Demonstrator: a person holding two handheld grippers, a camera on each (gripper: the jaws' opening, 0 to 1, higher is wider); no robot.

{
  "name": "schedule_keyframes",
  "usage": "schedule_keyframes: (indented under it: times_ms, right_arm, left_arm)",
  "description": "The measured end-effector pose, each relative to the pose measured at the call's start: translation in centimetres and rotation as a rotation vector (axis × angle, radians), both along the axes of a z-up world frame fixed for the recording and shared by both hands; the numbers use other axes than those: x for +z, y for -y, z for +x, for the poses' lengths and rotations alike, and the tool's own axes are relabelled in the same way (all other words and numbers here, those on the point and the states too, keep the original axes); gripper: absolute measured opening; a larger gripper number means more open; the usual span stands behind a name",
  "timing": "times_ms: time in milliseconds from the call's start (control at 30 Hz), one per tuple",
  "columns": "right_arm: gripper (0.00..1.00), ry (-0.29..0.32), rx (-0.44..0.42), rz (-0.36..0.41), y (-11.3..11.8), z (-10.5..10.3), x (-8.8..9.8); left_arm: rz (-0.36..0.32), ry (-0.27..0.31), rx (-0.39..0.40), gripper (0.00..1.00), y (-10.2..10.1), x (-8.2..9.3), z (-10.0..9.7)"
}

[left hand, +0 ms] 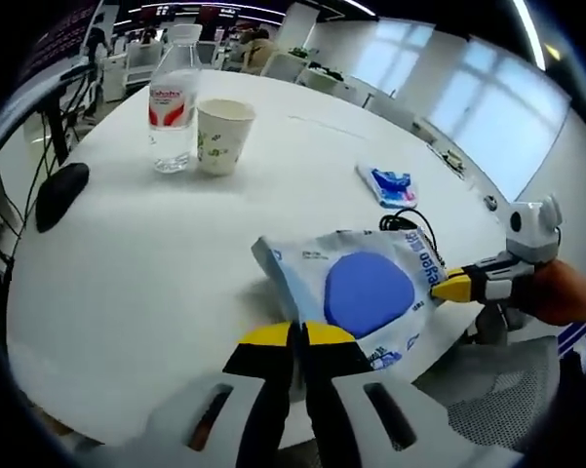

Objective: Arrange the tabletop items into an orderly group along one side of the table until the central work area is clear of visible clutter.

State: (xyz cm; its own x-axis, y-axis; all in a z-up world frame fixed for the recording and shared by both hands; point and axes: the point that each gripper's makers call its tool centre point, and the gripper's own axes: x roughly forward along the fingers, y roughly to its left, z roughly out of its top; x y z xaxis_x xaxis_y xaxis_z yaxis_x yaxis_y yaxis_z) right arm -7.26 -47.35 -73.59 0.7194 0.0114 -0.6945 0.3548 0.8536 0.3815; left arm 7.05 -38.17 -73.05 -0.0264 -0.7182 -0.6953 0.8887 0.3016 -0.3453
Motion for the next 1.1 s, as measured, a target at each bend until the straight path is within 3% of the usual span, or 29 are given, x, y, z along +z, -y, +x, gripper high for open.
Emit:
schedule_keyframes:
  times_ms: [300,500,767,1000,1100]
  right_arm:
    - [0.00,0.015,0.000,-0.054,5.1,2.4,1.2]
    - [0.00,0.013,-0.010,-0.071,9.1,4.4,1.3]
    - [0.00,0.000,0.021,-0.094,12.9,7.2,0.7]
    - [0.00,-0.016,0.041,-0.094,14.2,8.3,-0.8]
    - [0.00,-0.022,0.023,-0.082,14.7,8.1,-1.4]
  left_arm:
    - [-0.032,0.018,-0.011,0.00,4.9,1.3,2.0]
    - [-0.065,-0.002,0.029,0.00,8.3,2.0,3.6]
    - [-0.045,-0.024,0.061,0.00,10.3,0.8,4.4]
    - [-0.020,-0.040,0.091,0.00,11.7,-0.6,5.4]
    - [-0.020,-0.076,0.122,0.00,12.6,-1.0,5.9]
